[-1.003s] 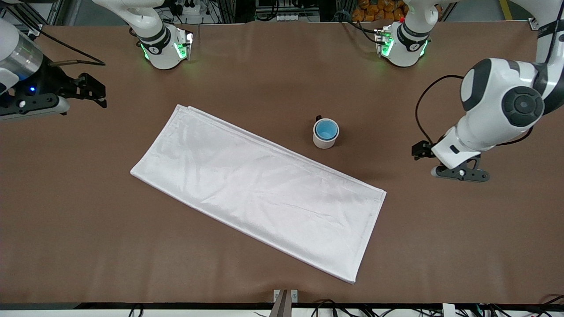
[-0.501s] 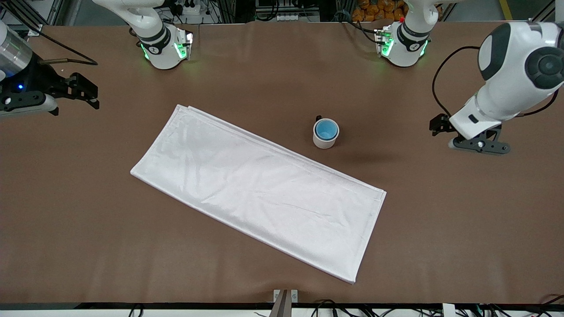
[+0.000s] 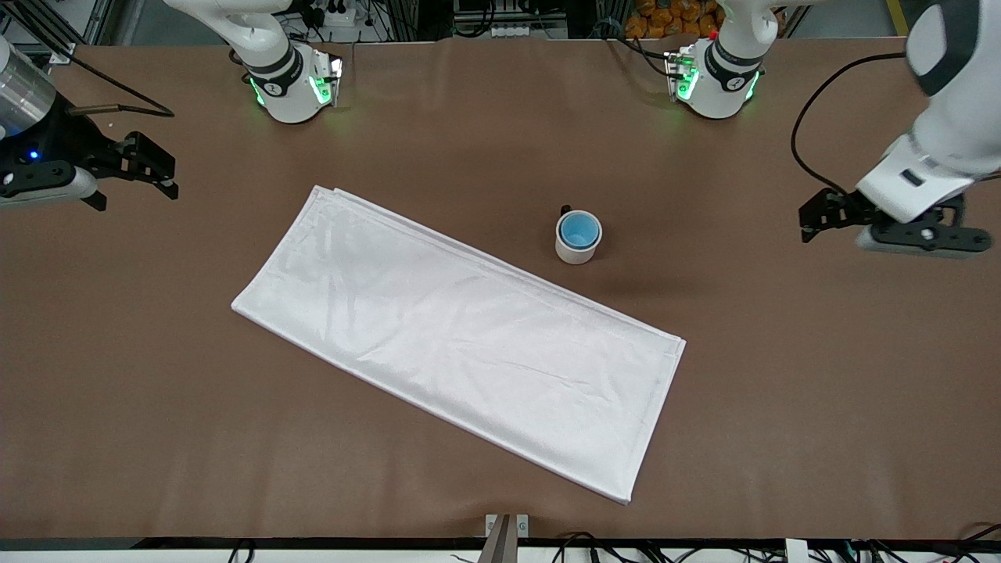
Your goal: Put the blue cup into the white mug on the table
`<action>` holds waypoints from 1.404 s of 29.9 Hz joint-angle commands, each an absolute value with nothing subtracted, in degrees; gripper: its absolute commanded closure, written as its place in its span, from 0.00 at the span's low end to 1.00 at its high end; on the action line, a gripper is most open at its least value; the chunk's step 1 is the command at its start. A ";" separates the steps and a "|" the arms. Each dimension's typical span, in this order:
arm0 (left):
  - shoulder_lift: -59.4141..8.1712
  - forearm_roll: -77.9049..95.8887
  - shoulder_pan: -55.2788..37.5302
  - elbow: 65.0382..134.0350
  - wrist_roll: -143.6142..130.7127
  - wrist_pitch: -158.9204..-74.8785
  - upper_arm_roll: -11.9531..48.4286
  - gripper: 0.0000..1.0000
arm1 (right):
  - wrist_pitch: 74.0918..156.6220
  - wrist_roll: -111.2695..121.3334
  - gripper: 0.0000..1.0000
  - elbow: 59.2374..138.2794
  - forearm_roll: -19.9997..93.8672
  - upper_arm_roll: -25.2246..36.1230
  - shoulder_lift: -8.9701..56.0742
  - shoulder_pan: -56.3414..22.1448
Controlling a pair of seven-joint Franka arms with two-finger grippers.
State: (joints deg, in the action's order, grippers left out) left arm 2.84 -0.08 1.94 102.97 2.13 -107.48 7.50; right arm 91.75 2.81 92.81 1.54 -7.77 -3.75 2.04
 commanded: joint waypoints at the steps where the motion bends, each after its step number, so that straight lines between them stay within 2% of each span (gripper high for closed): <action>1: 2.11 1.67 1.94 96.16 1.41 -104.86 7.12 0.00 | 92.46 1.05 0.00 94.75 3.52 -7.29 -5.45 2.02; 8: -0.44 1.41 1.67 88.51 1.93 -94.32 6.59 0.00 | 92.11 1.05 0.00 95.01 3.52 -7.29 -5.54 1.93; 13: -0.18 1.14 1.58 87.45 3.07 -89.83 6.68 0.00 | 92.20 1.14 0.00 95.01 3.52 -7.29 -5.54 1.76; 42: 1.23 0.44 1.67 87.89 5.98 -85.87 7.29 0.00 | 91.32 1.05 0.00 94.57 3.43 -7.38 -5.36 1.76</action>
